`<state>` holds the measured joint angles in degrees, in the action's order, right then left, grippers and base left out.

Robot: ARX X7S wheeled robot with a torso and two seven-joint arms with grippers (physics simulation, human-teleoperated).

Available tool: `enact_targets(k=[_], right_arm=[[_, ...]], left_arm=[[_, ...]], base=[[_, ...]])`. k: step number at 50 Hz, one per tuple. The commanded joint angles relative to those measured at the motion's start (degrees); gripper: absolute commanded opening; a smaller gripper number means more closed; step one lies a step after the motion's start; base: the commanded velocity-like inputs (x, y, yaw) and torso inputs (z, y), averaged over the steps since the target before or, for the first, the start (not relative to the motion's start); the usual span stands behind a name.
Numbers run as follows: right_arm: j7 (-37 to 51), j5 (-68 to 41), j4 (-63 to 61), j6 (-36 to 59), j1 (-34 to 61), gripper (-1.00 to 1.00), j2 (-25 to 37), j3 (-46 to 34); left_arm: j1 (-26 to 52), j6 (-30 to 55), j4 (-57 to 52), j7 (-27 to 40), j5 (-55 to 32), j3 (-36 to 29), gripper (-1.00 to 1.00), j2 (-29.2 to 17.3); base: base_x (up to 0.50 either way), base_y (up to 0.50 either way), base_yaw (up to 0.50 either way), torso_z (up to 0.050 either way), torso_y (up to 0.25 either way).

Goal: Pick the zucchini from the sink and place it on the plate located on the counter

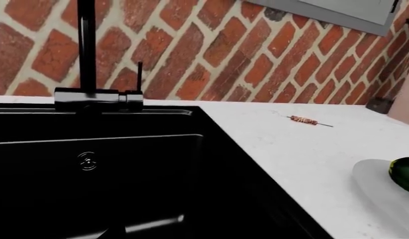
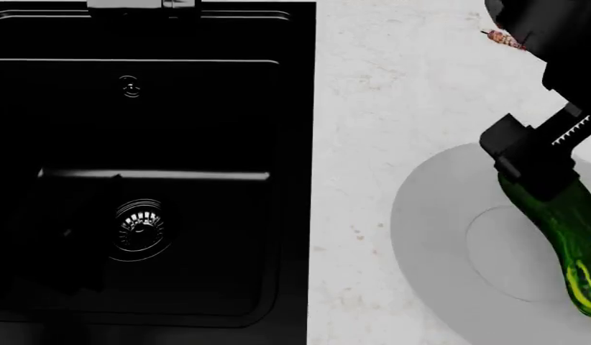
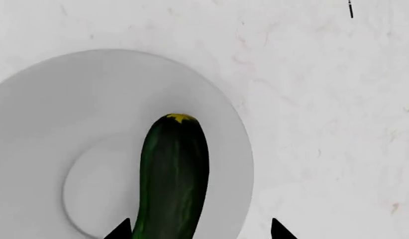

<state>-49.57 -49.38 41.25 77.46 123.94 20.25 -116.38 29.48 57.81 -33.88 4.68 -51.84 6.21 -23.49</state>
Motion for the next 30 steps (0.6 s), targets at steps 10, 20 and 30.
enact_targets(k=[10,20,30], right_arm=[[27.8,-13.9,-14.9,10.5,7.7,1.0,15.5,20.9],[58.9,-35.2,-19.6,11.9,7.3,1.0,24.7,32.7],[82.5,-56.4,-27.3,11.8,10.4,1.0,33.1,33.5]], left_arm=[[2.4,2.3,-2.3,2.4,-1.5,-0.8,1.0,-0.2],[2.8,3.0,-2.7,3.3,-2.0,-1.0,1.0,-0.4],[2.7,3.6,-3.7,4.1,-3.4,-0.3,1.0,-0.8]], base=[[0.0,0.0,0.0,0.0,0.0],[0.0,0.0,0.0,0.0,0.0],[0.0,0.0,0.0,0.0,0.0]])
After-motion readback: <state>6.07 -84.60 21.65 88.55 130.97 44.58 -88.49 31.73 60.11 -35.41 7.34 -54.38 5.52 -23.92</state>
